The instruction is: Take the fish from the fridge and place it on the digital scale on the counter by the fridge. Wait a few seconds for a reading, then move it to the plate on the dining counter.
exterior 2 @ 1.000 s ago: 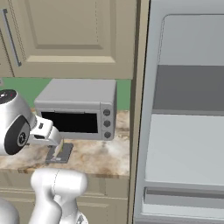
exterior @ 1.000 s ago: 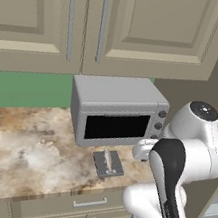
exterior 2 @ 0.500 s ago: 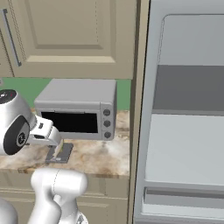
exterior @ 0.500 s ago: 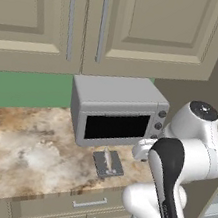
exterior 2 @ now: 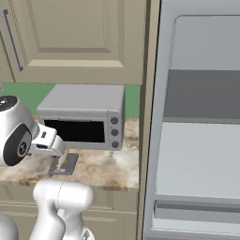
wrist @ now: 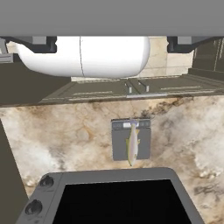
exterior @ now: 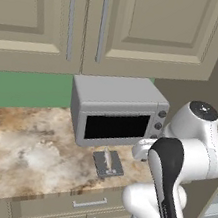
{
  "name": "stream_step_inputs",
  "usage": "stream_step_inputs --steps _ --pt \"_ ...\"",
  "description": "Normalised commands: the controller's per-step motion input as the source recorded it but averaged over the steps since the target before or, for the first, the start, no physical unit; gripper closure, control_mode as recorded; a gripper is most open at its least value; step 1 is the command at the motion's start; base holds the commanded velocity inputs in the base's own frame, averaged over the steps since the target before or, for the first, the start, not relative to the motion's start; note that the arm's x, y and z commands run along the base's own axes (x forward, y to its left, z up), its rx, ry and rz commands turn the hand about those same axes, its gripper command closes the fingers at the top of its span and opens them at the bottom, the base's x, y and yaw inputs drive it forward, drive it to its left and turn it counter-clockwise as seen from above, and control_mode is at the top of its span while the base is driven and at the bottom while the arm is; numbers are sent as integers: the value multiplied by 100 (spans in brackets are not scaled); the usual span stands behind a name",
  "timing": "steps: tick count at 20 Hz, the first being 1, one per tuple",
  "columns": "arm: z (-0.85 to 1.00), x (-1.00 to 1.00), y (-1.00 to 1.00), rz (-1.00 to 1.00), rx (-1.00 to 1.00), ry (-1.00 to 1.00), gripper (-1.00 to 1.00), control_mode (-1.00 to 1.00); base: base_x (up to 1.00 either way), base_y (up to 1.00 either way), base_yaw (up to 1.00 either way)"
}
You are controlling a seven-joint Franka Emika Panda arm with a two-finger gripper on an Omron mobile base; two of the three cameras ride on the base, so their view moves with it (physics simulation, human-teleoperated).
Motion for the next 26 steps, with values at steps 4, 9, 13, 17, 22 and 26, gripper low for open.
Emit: stream_step_inputs --steps 4,9,13,17,22,26 --pt "0 0 0 0 0 0 -100 -100 0 0 0" --pt "0 0 0 0 0 0 -100 -100 0 0 0" --pt "0 0 0 0 0 0 -100 -100 0 0 0" --pt "0 0 0 0 0 0 -100 -100 0 0 0" --pt "0 0 0 0 0 0 -100 -100 0 0 0" --pt "0 0 0 0 0 0 -100 -100 0 0 0"
